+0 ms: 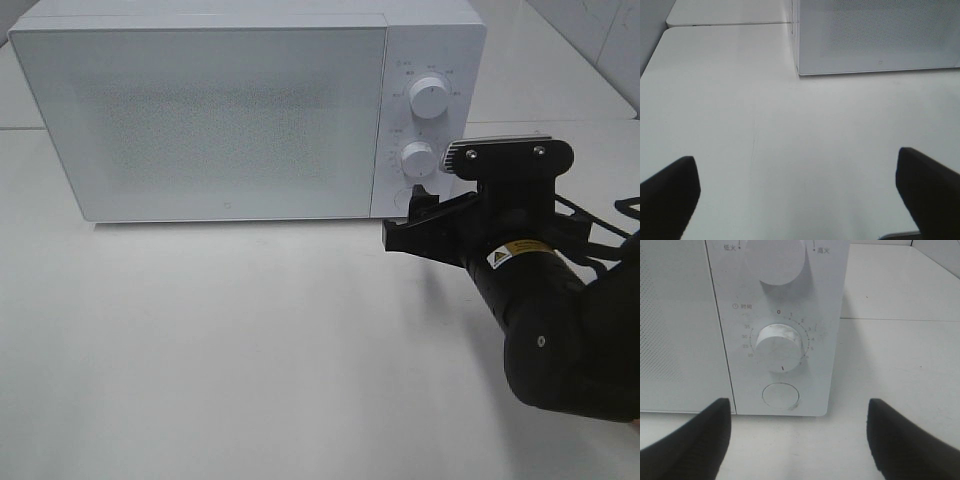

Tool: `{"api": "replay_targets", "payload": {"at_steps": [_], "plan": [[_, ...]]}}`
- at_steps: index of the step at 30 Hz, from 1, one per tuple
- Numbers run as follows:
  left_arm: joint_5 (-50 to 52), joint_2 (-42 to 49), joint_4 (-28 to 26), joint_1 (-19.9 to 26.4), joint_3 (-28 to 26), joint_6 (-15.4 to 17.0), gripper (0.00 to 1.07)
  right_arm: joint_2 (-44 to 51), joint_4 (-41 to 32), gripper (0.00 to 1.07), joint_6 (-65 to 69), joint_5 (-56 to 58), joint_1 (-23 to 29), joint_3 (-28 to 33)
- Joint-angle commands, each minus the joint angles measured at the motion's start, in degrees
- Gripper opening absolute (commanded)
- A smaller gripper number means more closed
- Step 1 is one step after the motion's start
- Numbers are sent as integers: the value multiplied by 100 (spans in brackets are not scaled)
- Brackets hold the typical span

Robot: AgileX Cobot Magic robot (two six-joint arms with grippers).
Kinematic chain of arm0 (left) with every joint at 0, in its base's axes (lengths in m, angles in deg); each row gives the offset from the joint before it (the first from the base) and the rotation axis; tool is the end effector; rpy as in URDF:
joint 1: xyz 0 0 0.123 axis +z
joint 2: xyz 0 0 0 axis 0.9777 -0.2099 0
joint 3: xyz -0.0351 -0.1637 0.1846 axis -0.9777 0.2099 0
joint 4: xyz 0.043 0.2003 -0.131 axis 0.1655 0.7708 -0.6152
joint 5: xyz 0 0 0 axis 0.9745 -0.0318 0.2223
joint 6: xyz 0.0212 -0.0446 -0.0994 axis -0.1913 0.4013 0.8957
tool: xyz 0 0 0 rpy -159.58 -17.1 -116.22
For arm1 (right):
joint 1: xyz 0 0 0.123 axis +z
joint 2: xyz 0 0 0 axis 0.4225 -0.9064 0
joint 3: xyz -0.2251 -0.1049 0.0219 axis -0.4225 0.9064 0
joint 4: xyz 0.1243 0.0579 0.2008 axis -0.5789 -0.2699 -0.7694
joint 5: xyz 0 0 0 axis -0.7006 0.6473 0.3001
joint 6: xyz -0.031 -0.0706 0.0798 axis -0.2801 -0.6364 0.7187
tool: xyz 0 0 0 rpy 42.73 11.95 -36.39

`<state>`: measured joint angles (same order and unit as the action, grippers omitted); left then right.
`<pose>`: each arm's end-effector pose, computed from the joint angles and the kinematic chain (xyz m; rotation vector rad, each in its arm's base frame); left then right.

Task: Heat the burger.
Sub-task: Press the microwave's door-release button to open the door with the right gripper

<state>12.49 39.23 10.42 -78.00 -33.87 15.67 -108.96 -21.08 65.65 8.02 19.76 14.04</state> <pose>0.0374 -0.0102 0.2689 0.0613 2.0295 -0.0932 0.2482 0.1355 0.1091 -0.0298 1.7264 -0.0505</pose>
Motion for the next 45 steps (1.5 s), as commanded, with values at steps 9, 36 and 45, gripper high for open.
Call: {"api": "replay_targets", "payload": {"at_steps": [9,36,45], "plan": [[57,92,-34,6,23,6,100,-34,63,70,1759,-567,-11,-46],[57,92,-34,6,23,6,100,-34,34,0,8606,155,-11,-46],[57,92,-34,6,23,6,100,-487,86,0,9242,413,-11,-149]]}}
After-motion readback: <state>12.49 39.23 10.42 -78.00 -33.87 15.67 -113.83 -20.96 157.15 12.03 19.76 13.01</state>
